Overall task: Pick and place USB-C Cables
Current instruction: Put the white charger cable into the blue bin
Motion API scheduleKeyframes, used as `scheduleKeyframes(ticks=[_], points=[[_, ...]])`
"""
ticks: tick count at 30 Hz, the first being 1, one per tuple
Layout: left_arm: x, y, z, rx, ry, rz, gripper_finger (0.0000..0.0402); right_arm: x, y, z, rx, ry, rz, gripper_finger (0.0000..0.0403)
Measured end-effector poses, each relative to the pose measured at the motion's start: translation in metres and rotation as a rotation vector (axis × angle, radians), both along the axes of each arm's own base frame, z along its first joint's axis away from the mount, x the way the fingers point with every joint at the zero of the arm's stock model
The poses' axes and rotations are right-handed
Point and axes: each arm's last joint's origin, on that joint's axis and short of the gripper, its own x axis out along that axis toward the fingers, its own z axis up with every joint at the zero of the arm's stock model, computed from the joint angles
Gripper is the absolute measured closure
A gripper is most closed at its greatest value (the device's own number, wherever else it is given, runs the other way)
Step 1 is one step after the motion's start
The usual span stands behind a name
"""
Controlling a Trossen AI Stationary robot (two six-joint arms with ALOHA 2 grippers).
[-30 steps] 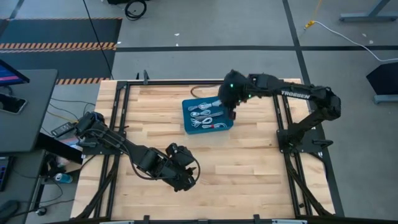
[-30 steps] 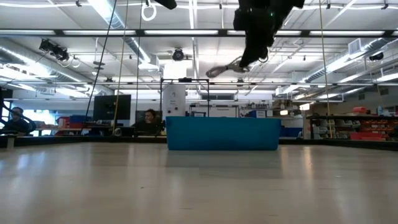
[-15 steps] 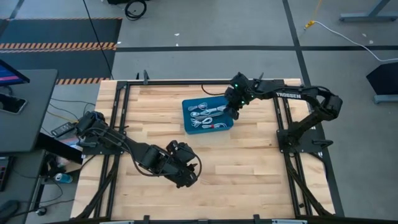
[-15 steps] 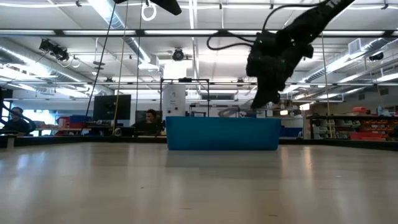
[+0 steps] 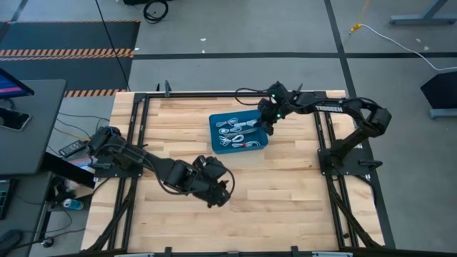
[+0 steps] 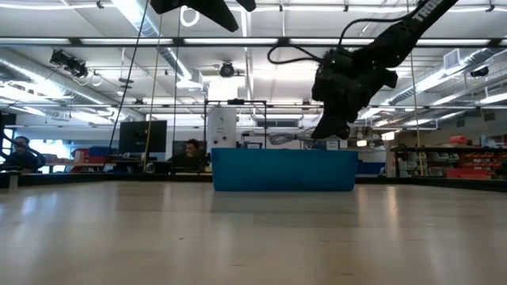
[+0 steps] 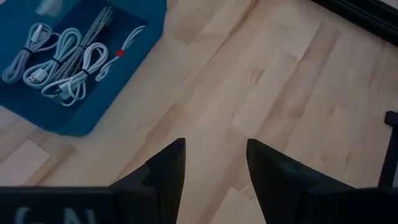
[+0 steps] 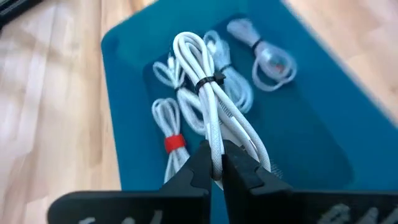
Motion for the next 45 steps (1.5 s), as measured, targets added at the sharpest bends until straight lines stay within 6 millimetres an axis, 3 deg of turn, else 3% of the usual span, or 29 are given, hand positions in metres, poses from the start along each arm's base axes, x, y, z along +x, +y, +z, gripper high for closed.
scheduleKeyframes(ticks=[9, 14, 30, 45], points=[[0.001, 0.001, 0.0, -0.035, -0.015, 0.042, 0.0225, 0.019, -0.005, -0.044, 0.104, 0.05, 0.036, 0.0385], [0.001, 0.001, 0.0, -0.048, -0.024, 0.054, 0.0225, 0.029, -0.012, -0.054, 0.14, 0.022, 0.048, 0.0385], [0.001, 0.001, 0.0, -0.049, -0.026, 0.054, 0.0225, 0.042, -0.027, -0.023, 0.042, 0.046, 0.038, 0.0385], [0.002, 0.0, 0.001, -0.057, -0.042, 0.053, 0.0225, 0.039, -0.022, -0.03, 0.015, 0.132, 0.062, 0.0385]])
